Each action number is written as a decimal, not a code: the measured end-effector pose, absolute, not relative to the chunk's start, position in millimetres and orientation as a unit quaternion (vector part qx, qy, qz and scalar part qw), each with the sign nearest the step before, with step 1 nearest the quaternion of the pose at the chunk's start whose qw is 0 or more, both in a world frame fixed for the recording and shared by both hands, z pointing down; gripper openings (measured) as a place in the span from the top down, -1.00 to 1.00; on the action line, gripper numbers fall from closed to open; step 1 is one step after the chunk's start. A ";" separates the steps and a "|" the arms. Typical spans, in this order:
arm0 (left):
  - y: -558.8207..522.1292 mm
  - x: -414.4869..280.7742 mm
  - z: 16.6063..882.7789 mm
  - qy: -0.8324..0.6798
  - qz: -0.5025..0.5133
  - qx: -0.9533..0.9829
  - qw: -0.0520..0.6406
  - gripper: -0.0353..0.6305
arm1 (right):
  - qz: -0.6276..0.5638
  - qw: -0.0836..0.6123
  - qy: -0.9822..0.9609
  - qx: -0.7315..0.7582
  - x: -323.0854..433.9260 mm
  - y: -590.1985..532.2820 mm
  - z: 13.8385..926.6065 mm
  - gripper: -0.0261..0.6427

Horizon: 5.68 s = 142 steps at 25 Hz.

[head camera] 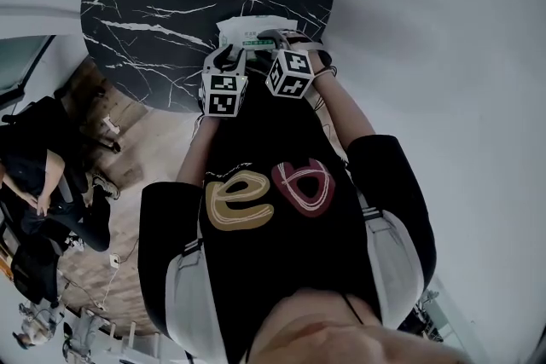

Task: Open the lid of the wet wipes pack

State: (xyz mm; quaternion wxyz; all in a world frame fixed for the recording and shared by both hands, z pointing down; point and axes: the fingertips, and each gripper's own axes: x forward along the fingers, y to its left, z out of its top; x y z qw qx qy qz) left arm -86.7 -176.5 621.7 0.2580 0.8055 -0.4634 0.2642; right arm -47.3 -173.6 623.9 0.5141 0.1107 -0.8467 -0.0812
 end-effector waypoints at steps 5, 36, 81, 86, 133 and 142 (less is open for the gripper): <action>-176.4 -84.9 627.0 -0.456 0.284 0.806 0.250 0.54 | -0.049 0.496 -0.859 0.116 -47.0 -175.2 622.1 0.46; -175.0 -83.0 631.5 -0.415 0.300 0.830 0.222 0.59 | 0.019 0.496 -0.863 0.089 -47.6 -177.2 614.6 0.50; -177.9 -83.9 630.4 -0.420 0.291 0.828 0.231 0.59 | -0.079 0.469 -0.872 0.110 -47.8 -192.1 570.0 0.85; -177.6 -83.9 632.0 -0.421 0.294 0.826 0.233 0.59 | -0.082 0.469 -0.872 0.110 -47.7 -198.8 566.0 0.86; -179.8 -83.1 630.8 -0.409 0.293 0.829 0.245 0.59 | 0.036 0.439 -0.890 0.121 -45.5 -282.9 588.7 0.80; -180.2 -84.1 632.4 -0.404 0.295 0.829 0.249 0.59 | 0.084 0.420 -0.893 0.137 -45.5 -291.3 602.3 0.77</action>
